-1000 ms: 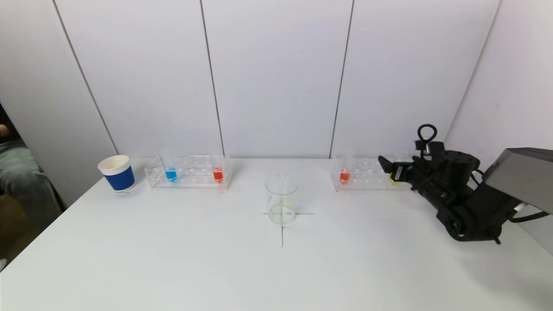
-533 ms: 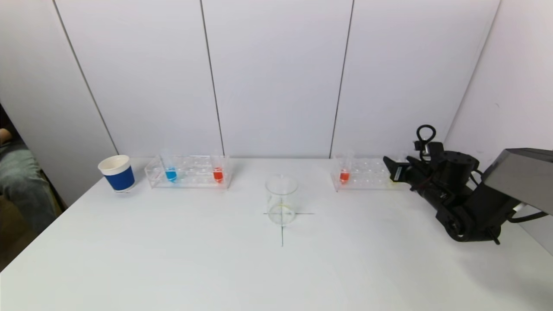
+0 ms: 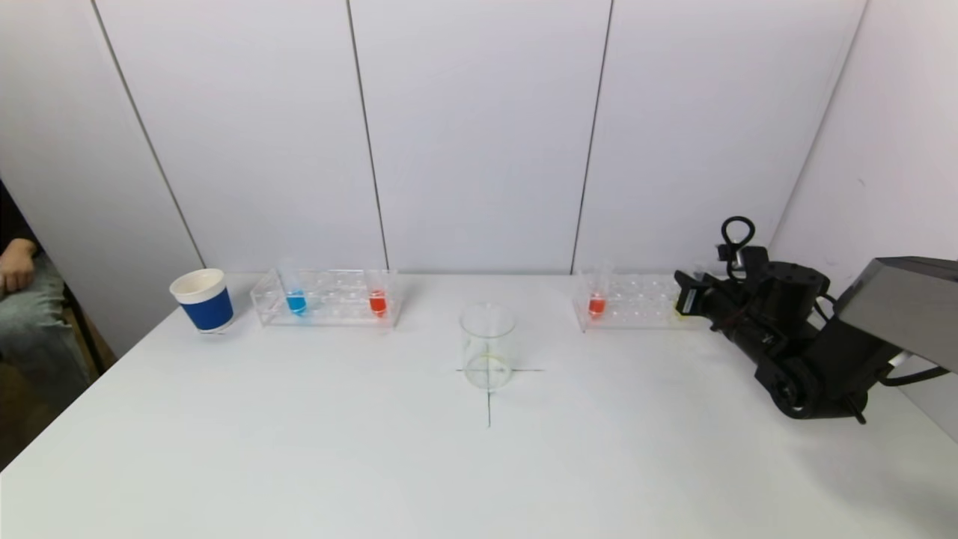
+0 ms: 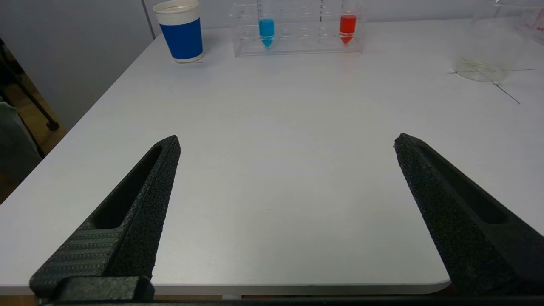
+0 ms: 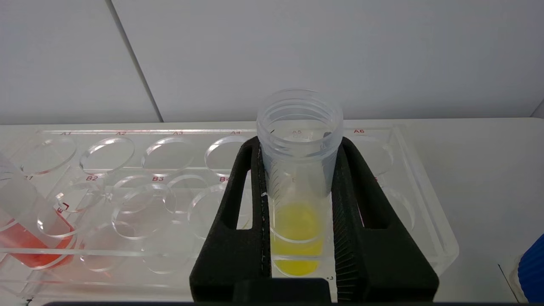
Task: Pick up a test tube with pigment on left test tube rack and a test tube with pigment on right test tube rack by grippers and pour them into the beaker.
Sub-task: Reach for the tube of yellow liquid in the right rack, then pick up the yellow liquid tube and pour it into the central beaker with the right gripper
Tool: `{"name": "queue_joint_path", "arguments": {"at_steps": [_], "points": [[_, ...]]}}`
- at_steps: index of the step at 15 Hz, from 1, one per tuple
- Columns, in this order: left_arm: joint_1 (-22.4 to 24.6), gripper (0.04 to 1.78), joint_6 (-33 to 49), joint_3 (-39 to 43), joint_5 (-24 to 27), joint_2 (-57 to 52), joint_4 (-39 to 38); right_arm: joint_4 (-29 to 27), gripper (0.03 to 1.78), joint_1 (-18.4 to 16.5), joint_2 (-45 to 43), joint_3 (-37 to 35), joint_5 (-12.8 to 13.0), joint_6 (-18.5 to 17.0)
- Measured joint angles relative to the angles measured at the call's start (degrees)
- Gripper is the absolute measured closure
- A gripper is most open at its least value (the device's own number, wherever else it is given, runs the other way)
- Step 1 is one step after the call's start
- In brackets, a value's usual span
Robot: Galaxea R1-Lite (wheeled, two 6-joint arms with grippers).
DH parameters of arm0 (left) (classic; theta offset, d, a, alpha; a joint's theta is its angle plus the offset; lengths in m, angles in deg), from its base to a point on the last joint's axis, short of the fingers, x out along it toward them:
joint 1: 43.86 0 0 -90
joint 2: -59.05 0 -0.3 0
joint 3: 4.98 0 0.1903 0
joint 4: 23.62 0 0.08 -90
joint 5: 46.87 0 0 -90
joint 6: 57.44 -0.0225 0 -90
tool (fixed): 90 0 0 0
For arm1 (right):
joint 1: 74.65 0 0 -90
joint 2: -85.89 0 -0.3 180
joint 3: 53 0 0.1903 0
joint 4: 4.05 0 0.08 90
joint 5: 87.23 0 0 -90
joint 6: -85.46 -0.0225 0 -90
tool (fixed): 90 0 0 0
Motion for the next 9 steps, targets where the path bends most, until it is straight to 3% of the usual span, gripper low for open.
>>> {"name": "queue_joint_path", "arguments": {"at_steps": [9], "points": [[0.0,0.06,0.0,0.0,0.0,0.0,0.0,-0.1,1.34,0.0,-0.7,-0.1,0.0,0.1]]}}
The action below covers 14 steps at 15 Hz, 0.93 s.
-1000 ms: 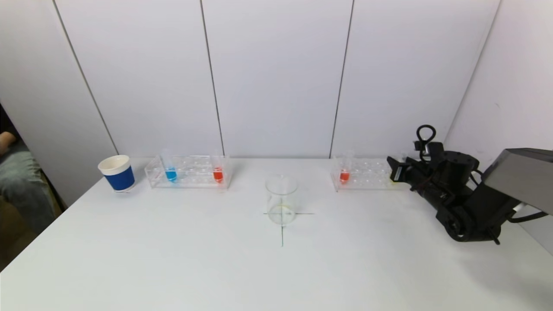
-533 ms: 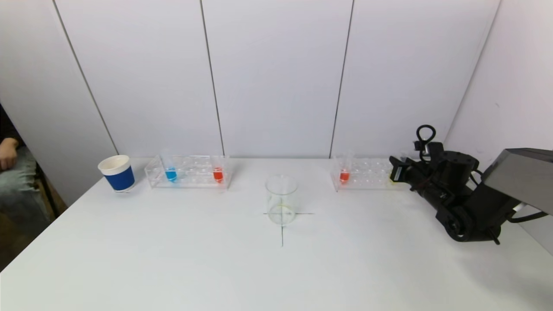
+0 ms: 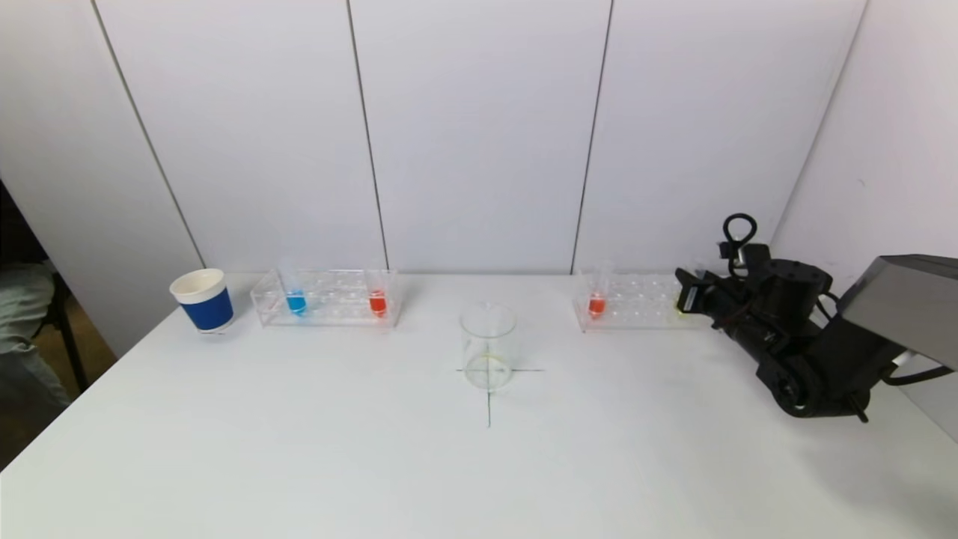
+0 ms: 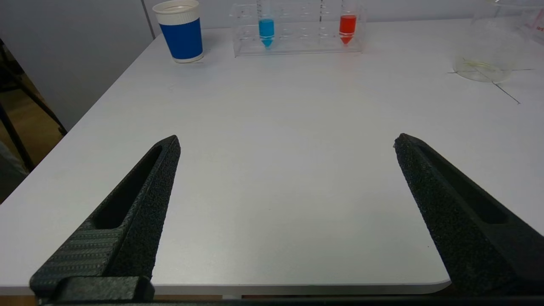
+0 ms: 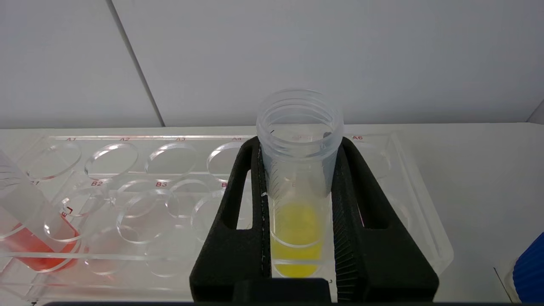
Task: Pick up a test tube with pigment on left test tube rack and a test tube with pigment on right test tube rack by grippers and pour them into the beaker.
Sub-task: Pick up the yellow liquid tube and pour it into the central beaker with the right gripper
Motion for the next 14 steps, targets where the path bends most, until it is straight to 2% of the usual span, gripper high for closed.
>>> {"name": "queue_joint_path", "arguments": {"at_steps": [7,14], "points": [[0.0,0.06,0.0,0.0,0.0,0.0,0.0,-0.3,1.34,0.4,-2.1,-0.2,0.1,0.1],[0.0,0.06,0.0,0.0,0.0,0.0,0.0,-5.0,1.34,0.7,-6.7,1.3,-0.1,0.2]]}}
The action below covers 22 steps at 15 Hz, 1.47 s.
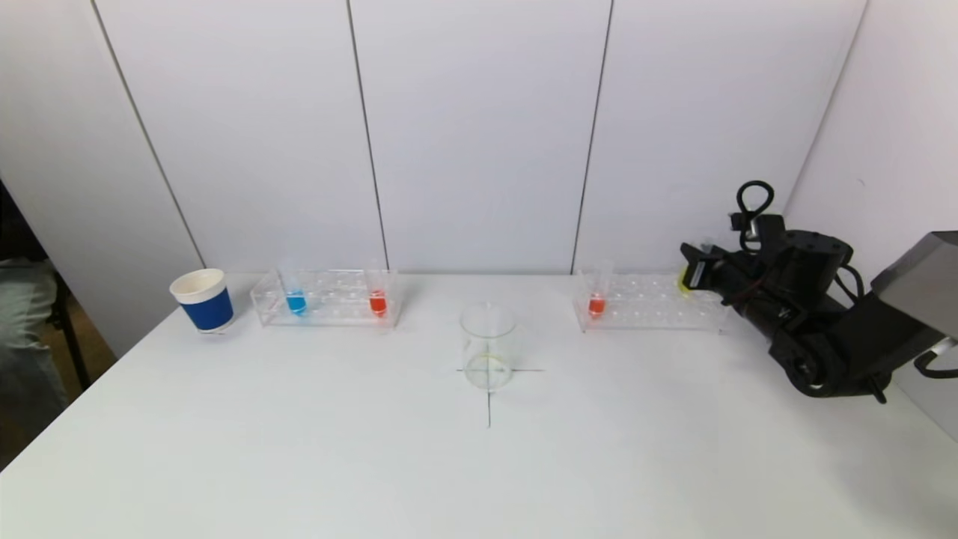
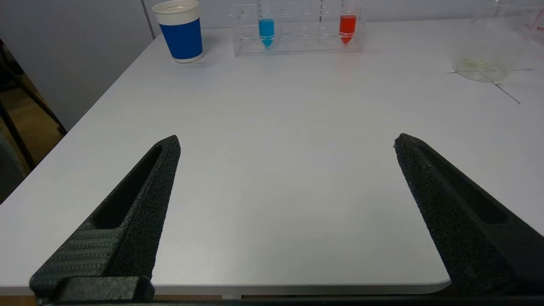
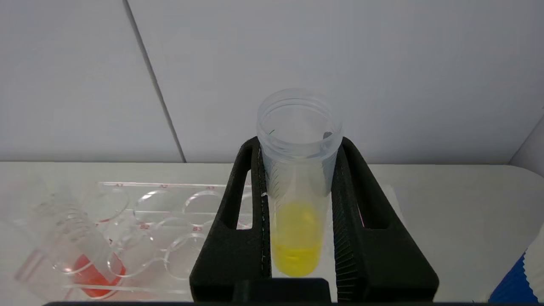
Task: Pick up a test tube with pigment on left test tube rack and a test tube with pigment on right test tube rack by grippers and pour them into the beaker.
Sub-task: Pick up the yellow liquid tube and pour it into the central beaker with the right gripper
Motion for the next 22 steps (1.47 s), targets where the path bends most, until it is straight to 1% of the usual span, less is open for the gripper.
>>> {"name": "queue_joint_path", "arguments": {"at_steps": [3,7,10,12,15,18,20,22], "points": [[0.0,0.06,0.0,0.0,0.0,0.0,0.0,-1.8,1.34,-0.1,-2.6,0.6,0.0,0.1],[0.0,0.06,0.0,0.0,0.0,0.0,0.0,-6.0,1.34,0.1,-6.9,2.2,-0.2,0.2],[0.0,0.06,0.0,0.0,0.0,0.0,0.0,-10.3,1.34,0.2,-10.5,4.6,-0.7,1.4],[0.0,0.06,0.0,0.0,0.0,0.0,0.0,-14.4,1.34,0.2,-13.3,7.0,-1.3,2.5],[0.0,0.06,0.0,0.0,0.0,0.0,0.0,-21.5,1.34,0.7,-17.4,10.4,-3.5,3.7],[0.0,0.06,0.0,0.0,0.0,0.0,0.0,-29.3,1.34,2.4,-21.9,13.4,-7.2,5.3],[0.0,0.06,0.0,0.0,0.0,0.0,0.0,-34.1,1.34,4.3,-24.6,15.6,-9.6,7.5],[0.0,0.06,0.0,0.0,0.0,0.0,0.0,-38.2,1.34,6.4,-26.5,18.5,-10.8,10.7]]}}
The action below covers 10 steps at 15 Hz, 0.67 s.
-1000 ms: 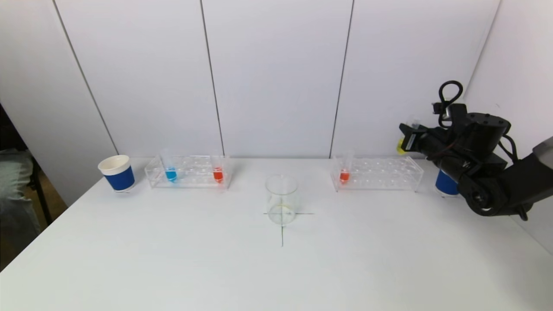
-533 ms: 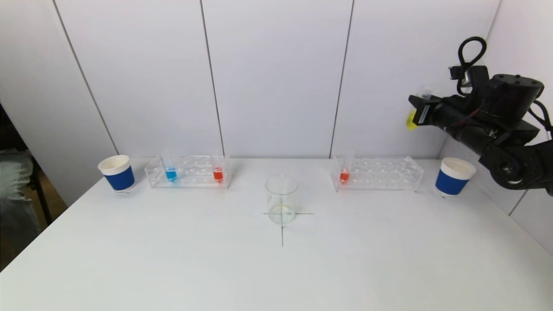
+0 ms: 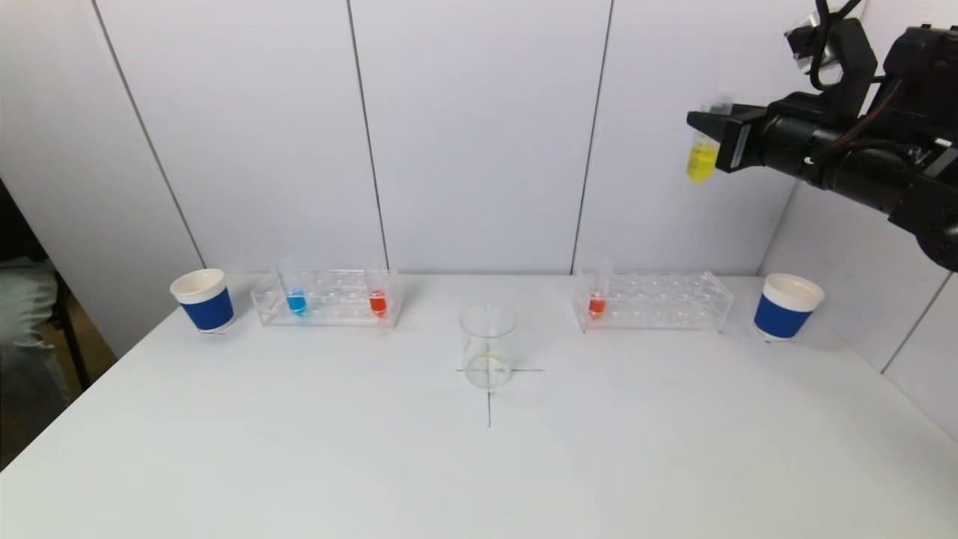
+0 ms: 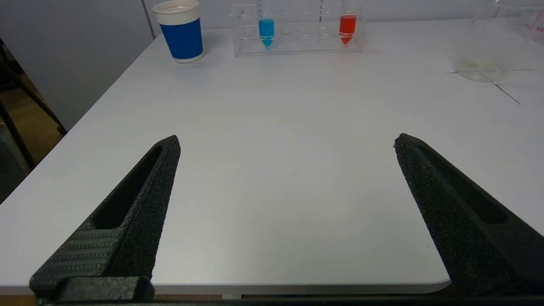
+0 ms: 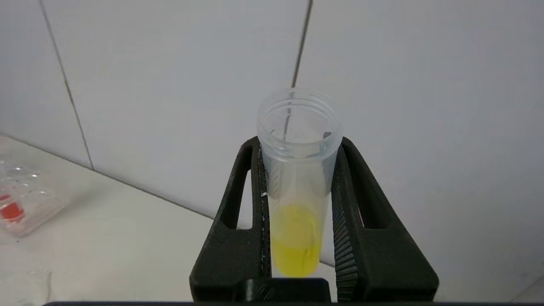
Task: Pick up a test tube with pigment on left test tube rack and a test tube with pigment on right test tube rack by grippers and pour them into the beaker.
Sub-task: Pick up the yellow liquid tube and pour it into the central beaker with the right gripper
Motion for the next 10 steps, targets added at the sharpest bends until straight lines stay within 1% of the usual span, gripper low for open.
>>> {"name": "queue_joint_path", "arguments": {"at_steps": [3,5,6,8,10], "points": [[0.0,0.06,0.0,0.0,0.0,0.0,0.0,-6.1,1.34,3.7,-1.7,4.2,-0.1,2.9],[0.0,0.06,0.0,0.0,0.0,0.0,0.0,-8.3,1.34,6.8,-2.2,5.8,-0.2,5.4],[0.0,0.06,0.0,0.0,0.0,0.0,0.0,-8.5,1.34,7.9,-2.2,6.2,-0.2,7.3],[0.0,0.06,0.0,0.0,0.0,0.0,0.0,-8.6,1.34,10.4,-1.9,6.4,-0.2,12.0],[0.0,0.06,0.0,0.0,0.0,0.0,0.0,-8.2,1.34,12.3,-1.0,5.9,-0.3,14.7]]}}
